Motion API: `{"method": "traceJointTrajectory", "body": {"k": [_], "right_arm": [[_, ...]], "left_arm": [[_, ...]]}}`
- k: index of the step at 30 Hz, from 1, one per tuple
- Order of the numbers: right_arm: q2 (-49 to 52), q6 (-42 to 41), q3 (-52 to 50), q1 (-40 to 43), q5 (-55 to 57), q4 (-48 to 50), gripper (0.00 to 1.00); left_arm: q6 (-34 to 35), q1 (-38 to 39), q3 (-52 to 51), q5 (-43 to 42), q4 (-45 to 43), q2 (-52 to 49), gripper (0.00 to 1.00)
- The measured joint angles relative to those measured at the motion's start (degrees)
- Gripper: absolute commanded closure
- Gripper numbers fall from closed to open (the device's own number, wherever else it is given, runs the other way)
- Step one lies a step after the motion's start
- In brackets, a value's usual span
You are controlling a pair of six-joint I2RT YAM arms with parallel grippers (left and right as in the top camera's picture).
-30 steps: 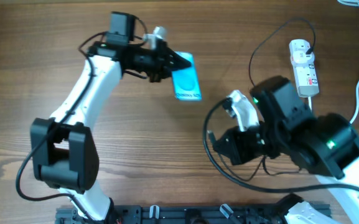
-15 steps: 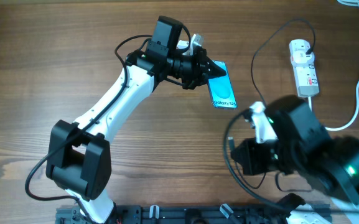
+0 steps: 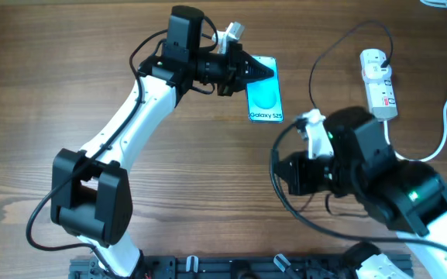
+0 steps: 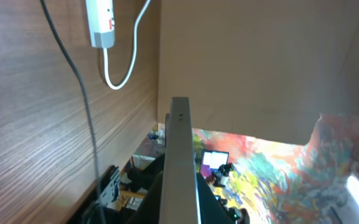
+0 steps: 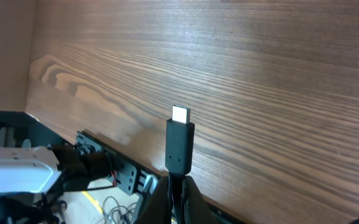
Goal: Plug charger to phone and switch on socket
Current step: 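Raise the plug under the phone port while the left gripper centers the phone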
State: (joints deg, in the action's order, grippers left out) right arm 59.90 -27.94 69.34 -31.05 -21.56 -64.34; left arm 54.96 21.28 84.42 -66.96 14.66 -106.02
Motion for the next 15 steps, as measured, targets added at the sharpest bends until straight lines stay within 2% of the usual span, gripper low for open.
{"method": "traceJointTrajectory", "body": {"k": [15], "right_arm": [[4.4, 0.3, 0.0, 0.3, -1.3, 6.5, 0.96]], "left_arm": [[0.0, 0.7, 0.0, 0.4, 0.6, 0.0, 0.96]]}}
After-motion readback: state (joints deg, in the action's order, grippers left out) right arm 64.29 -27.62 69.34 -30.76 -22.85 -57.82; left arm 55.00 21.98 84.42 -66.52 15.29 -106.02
